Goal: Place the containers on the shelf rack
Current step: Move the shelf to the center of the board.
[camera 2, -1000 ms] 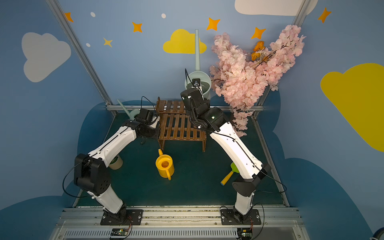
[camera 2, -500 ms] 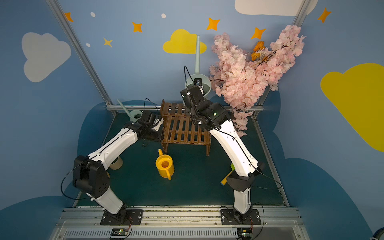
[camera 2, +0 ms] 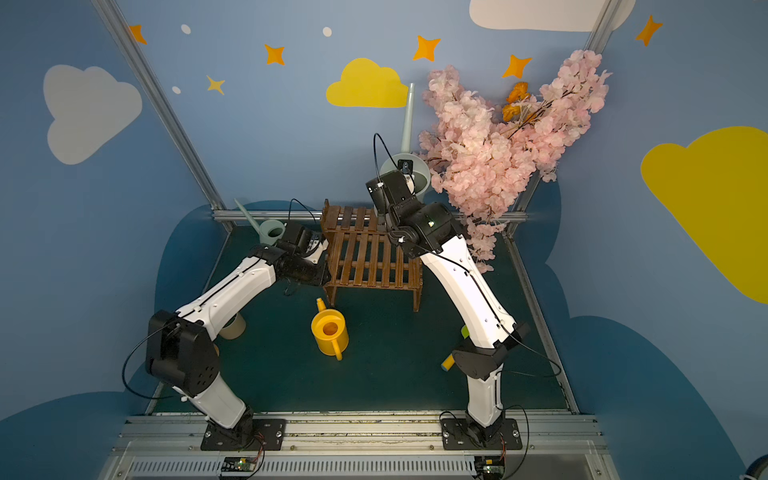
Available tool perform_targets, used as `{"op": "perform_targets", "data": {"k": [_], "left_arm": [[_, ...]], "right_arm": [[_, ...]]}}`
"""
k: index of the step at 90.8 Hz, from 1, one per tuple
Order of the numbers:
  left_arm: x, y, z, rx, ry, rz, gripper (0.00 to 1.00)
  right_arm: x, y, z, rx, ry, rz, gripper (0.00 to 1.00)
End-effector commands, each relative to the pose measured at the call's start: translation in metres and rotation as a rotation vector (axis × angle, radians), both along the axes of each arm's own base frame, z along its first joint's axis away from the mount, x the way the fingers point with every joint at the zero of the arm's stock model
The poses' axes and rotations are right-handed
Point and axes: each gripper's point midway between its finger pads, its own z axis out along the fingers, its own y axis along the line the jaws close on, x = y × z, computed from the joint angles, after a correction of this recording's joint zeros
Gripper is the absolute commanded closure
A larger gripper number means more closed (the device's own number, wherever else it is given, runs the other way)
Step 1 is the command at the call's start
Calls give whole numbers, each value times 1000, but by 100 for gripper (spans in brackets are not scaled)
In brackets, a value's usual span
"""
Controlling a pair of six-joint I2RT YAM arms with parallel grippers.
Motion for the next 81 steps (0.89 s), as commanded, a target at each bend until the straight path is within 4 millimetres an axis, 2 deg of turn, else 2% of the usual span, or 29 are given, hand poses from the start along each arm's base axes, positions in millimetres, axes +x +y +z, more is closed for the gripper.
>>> {"op": "perform_targets", "data": {"k": [1, 24, 45, 65, 81], "left_arm": [[-11, -6, -3, -15, 32, -32, 66], [-9, -5, 1, -7, 14, -33, 65], [-7, -2, 30, -8, -89, -70, 57], [-7, 1, 35, -30, -108, -70, 46], [-8, 5, 43, -36, -127, -67, 42]], "right_arm": [[4, -1, 0, 25, 0, -18, 94], [2, -4, 5, 30, -9, -14, 94], [-1, -4, 6, 35, -4, -2, 92], [-6, -5, 14, 42, -17, 6, 93], [-10, -6, 17, 42, -22, 12, 93]]}}
